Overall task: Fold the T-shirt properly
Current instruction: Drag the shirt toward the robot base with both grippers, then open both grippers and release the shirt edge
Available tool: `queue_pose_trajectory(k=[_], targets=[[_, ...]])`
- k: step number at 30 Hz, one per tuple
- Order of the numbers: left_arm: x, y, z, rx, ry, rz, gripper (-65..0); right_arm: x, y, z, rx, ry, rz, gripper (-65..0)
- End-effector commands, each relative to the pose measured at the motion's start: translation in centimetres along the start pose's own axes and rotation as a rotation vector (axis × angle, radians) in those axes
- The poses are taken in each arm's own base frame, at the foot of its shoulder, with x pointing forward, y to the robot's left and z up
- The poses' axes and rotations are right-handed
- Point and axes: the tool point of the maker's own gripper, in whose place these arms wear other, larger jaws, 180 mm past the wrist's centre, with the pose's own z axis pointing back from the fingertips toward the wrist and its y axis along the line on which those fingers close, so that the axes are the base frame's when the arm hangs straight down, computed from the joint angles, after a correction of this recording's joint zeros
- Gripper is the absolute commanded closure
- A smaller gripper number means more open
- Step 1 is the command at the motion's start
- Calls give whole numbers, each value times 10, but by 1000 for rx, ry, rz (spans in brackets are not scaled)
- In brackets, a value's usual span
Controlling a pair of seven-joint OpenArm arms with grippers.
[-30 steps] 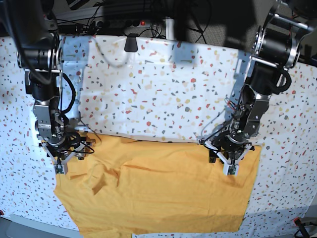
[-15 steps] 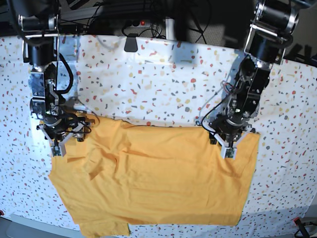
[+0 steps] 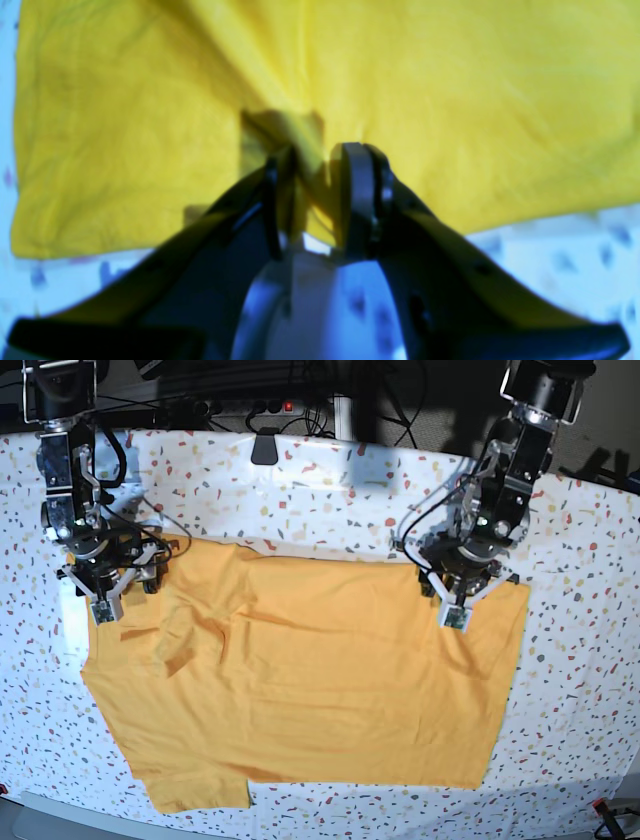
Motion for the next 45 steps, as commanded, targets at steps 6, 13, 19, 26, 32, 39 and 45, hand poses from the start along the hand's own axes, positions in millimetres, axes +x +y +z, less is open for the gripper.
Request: queue_pose_trajectory(k=[6,13,19,26,32,39,45], targets=[[-4,-19,29,-25,-17,-18,-156,-49,3,22,5,143,56,-379],[-25,-33,47,-53,22,-5,-156,-85,-4,59,-35,183,31,-379],[-54,-38,54,-63,128,3,-156,-103,-28,85,-106,205,4,-379],[-71,-47,67,-80,174,15,-156,-96,-54,93,-149,207,46,-379],[-63,-59,89,-108,143,24,-156,-91,-71,99,-168,221,87,-379],[-36,-65,105,-124,57,27,-156,-85,-80,102,-174,219,104,-379],[-9,-52,99,-57,-96,-7,-156,-79,-90,105,-188,215,129,-379]])
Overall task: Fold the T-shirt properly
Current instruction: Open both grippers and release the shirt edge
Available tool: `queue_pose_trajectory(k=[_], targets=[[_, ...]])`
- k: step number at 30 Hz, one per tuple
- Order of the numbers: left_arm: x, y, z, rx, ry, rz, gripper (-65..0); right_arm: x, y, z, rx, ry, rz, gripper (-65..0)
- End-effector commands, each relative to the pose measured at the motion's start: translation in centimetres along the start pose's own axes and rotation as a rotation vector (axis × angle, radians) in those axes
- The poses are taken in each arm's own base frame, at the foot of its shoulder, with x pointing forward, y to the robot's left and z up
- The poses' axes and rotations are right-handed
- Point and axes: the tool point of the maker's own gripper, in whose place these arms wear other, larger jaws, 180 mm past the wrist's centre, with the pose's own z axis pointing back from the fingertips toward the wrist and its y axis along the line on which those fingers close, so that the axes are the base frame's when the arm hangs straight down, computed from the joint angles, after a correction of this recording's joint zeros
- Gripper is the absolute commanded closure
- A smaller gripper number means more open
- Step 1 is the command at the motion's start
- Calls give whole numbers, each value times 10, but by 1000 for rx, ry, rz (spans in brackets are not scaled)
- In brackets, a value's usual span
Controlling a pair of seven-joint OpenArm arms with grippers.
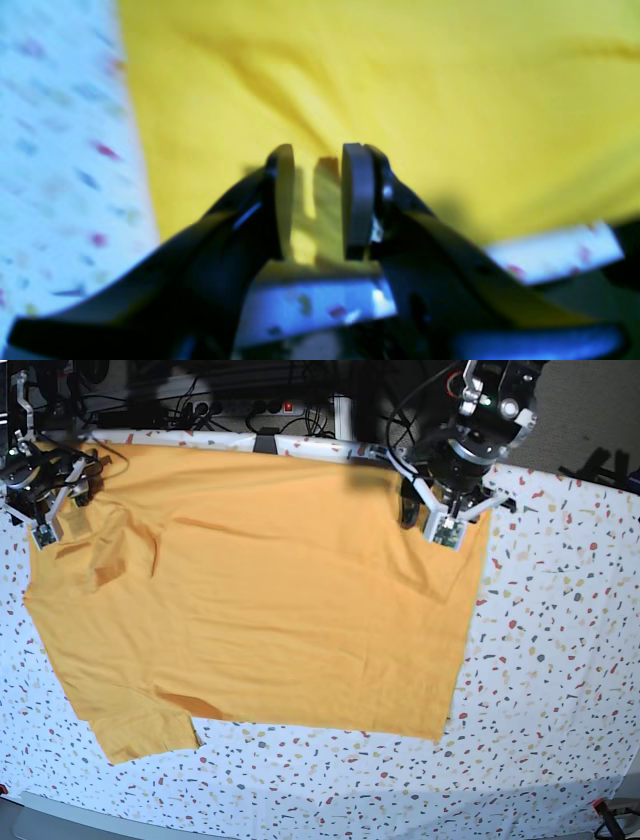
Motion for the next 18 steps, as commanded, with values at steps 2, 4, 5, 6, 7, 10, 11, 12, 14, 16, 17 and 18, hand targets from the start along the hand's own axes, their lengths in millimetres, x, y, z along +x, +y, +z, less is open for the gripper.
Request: queue_pose_trajectory(k=[2,4,5,6,7,10,11,12,14,16,17,18], targets=[[-6,8,-11,22,15,1,-156,7,-10,3,-17,-17,0,-379],[-22,14,-26,36,58,-2,-156,8,-8,3,-9,-22,-12,-379],[-31,17,-33,42,89,-2,-156,8,-8,3,-4,-25,-18,-379],[-40,18,-38,46,122,1,-157,8,-8,3,-5,-24,-17,-379],[-50,20,-42,50,158,2,-156,8,-8,3,-5,-24,-17,-379],[-69,19,-41,51,232,6,-156,8,-8,3,-5,-23,-17,-379],[-73,19,-40,50,248,6,-156,8,-8,3,-5,-23,-17,-379],[-77,19,-38,54,260,-1,-156,8,-8,3,-5,-23,-17,-379],[-83,24,-36,78,280,-38,-156,8,-8,3,-5,-23,-17,-379],[-88,31,-33,104,309,-76,-156,8,-8,4,-5,-24,-16,-379],[-91,34,-31,113,326,-87,-156,8,-7,4,-4,-22,-16,-379],[-93,36,-31,115,337,-90,-156,8,-7,4,-4,-19,-15,-379]])
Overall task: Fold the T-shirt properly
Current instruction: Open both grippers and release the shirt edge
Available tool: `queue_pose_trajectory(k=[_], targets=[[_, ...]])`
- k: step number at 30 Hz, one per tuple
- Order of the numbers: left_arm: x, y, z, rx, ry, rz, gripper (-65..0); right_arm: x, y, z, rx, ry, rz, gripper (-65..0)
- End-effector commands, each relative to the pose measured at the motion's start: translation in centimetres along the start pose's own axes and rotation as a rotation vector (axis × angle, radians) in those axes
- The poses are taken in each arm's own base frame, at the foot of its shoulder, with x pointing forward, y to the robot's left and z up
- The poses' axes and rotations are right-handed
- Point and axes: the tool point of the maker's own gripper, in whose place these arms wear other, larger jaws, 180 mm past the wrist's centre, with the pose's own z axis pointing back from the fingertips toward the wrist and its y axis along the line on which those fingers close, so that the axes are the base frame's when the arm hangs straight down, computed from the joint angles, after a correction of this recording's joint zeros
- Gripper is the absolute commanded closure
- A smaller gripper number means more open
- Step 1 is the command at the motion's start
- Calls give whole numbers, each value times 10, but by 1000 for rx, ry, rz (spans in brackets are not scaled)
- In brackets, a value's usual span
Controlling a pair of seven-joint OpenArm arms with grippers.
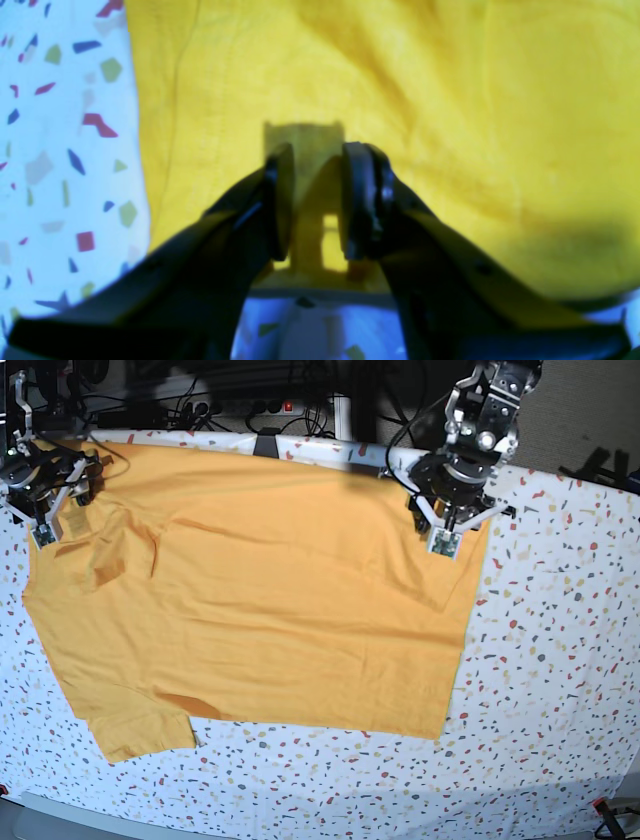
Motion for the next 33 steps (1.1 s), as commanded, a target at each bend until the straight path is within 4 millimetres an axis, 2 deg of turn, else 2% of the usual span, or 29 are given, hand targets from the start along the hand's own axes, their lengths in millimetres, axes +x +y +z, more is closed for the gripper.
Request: queue_pose_trajectory(k=[1,8,15,33], targets=[[-37,9,3,34,157,-17,-156,7,-11,4,-24,-12,15,-379],[-43,3,12,19,175,-9,-156,15,-9,7,-22,-27,27,-379],[-35,-3,25,7,151,-1,-156,40,0,17,-2,-91,40,-379],[-21,-3,30,9,110,-2,-157,47,1,19,-2,-121,45,-379]])
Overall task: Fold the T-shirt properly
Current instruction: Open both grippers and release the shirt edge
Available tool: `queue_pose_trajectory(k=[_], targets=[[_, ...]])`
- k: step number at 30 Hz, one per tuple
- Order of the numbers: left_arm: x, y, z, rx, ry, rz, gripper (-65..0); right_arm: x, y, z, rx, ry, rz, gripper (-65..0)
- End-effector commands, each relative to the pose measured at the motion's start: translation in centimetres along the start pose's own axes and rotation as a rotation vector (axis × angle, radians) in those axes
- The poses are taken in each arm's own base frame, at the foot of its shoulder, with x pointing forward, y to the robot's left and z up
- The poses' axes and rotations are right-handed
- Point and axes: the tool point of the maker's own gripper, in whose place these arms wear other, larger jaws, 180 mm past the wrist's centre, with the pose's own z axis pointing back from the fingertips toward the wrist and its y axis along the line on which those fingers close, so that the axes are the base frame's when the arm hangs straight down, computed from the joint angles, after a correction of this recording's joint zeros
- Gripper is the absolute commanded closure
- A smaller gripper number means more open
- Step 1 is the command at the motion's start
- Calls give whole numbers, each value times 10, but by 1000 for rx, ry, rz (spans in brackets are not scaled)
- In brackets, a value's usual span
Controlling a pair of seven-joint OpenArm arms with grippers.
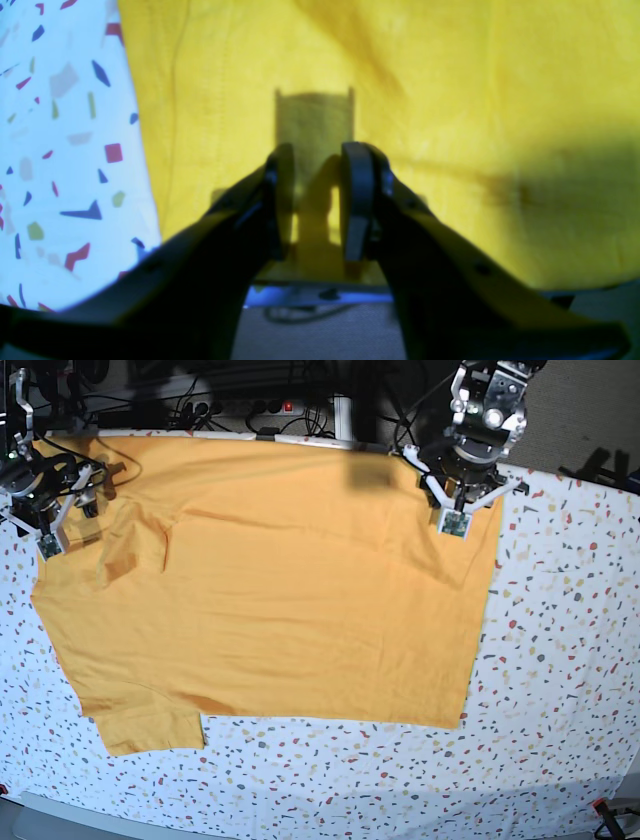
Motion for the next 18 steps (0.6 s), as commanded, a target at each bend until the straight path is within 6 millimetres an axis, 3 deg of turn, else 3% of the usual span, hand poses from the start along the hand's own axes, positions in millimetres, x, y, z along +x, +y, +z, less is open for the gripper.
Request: queue_pose_trajectory(k=[1,11,18], targets=[[-5,1,3,1,28,-1,-157,13,-10,4,-22,-36,15,-379],[-2,2,3,4,30,-2,-157,17,-11,4,-24,-58,15,-379],[31,14,13,58,-66,-41,-157,36,-19,4,-44,-102,9,-379]])
